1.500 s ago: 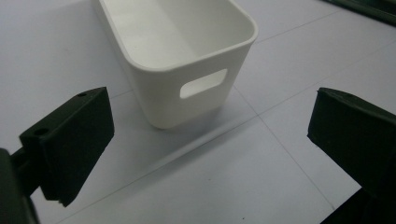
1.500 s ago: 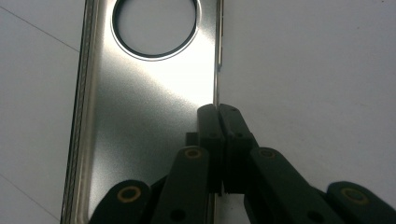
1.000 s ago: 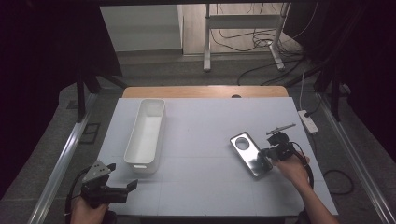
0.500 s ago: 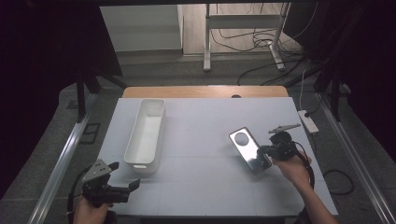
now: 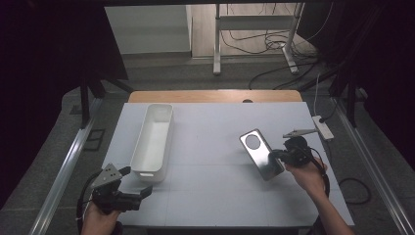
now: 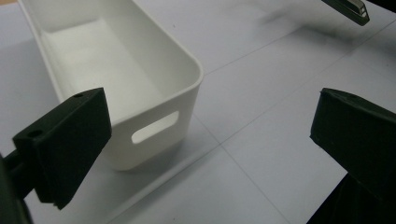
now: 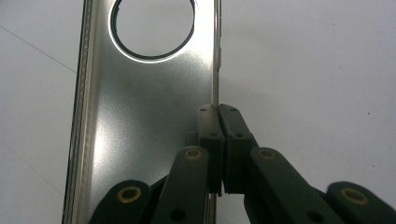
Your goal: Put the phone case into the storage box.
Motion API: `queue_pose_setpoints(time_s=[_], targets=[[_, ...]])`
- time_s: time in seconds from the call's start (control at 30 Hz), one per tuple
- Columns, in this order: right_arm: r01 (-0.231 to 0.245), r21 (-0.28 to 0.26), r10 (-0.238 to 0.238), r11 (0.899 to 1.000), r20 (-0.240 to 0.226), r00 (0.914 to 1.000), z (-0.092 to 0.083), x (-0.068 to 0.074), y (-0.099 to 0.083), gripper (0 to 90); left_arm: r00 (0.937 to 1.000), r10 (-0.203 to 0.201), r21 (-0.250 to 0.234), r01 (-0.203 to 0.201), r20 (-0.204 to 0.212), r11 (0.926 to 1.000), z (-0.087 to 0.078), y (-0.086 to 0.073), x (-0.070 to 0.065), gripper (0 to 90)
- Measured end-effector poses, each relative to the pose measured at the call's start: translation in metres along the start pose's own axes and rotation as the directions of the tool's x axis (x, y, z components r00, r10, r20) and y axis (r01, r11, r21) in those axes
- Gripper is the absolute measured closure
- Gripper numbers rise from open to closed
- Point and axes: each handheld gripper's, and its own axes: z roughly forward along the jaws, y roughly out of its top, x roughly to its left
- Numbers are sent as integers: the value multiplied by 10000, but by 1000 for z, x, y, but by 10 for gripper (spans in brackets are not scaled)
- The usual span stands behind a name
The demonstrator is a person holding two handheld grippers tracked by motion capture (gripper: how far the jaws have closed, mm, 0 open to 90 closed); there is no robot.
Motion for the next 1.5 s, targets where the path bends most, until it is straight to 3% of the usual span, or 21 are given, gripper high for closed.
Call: queue_pose_setpoints(time_s=[0.27,0.37,0.9,1.17,1.5], targets=[[77,-308,-80,9995,-86,9999,-6,4,4,888,9997,223,74,-224,96,9997,9,8,-3,0],[69,-440,-75,9990,-136,9999,-8,5,5,888,9991,166,-23,-165,402,9999,13,12,-4,0],[220,-829,-247,9963,-317,9992,-12,16,13,889,9928,420,-170,-404,1126,9990,40,36,-12,0],[320,-1044,-367,9940,-437,9984,-13,24,17,888,9872,419,-171,-397,1536,9991,56,48,-15,0],[487,-1235,-556,9911,-530,9970,-13,34,21,888,9808,109,-51,-101,1949,9999,76,62,-16,0]])
